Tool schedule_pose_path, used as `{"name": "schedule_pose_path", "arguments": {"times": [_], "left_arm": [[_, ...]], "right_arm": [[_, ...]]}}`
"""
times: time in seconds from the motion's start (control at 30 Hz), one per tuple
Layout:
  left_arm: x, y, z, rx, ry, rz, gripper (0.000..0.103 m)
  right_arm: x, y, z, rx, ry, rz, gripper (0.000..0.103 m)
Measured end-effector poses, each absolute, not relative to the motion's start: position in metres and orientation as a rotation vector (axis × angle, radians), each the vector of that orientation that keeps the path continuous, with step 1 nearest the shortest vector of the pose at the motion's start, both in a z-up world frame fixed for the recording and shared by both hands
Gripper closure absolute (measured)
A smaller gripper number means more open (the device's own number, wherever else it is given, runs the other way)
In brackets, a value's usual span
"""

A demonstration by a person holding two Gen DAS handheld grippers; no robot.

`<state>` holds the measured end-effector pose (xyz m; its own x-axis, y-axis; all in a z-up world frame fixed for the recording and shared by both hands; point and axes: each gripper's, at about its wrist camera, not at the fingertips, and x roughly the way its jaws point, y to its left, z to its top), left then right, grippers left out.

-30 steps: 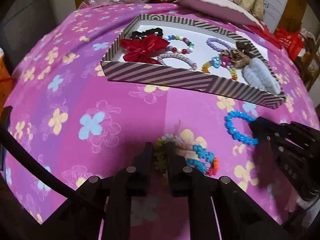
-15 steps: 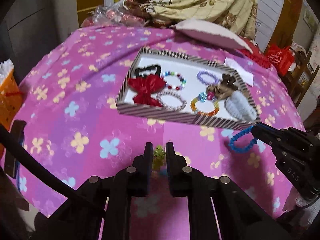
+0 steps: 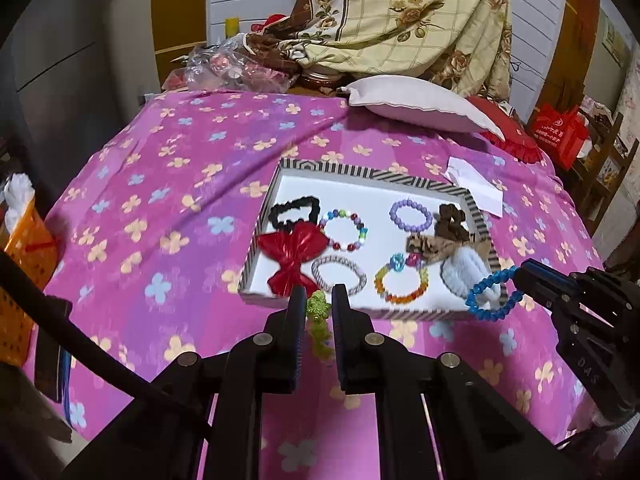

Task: Organize jewelry
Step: 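Carry the green bracelet into the tray with the left tool while the right tool carries the blue one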

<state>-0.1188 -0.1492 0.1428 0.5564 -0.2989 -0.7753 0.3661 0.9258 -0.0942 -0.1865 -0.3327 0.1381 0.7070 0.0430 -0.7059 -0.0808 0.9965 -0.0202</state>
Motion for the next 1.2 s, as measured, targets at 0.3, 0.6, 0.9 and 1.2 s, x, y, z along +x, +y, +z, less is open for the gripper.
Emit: {"name": "schedule_pose_path", "arguments": {"times": [0.3, 0.6, 0.9, 1.2], "left_arm": [[-0.097, -0.179, 0.138, 0.130, 0.892, -0.387, 0.098], [-0.078, -0.202, 0.129, 0.148, 0.899, -0.392, 0.098], [-0.073, -0.213, 0.119, 0.149, 0.913, -0.410, 0.097], [-0.076, -0.221, 0.120, 0.166, 0.891, -0.435, 0.097]], "right_arm": [[-0.149, -0.344, 0.130, -0.049, 0.818, 0.067, 0.095], [-0.111, -0.352, 0.116, -0.049, 0.850, 0.058, 0.095], [-0.106, -0.353, 0.103, -0.027, 0.879, 0.059, 0.095], [-0.112, -0.366, 0.102, -0.004, 0.900, 0.029, 0.095]]}}
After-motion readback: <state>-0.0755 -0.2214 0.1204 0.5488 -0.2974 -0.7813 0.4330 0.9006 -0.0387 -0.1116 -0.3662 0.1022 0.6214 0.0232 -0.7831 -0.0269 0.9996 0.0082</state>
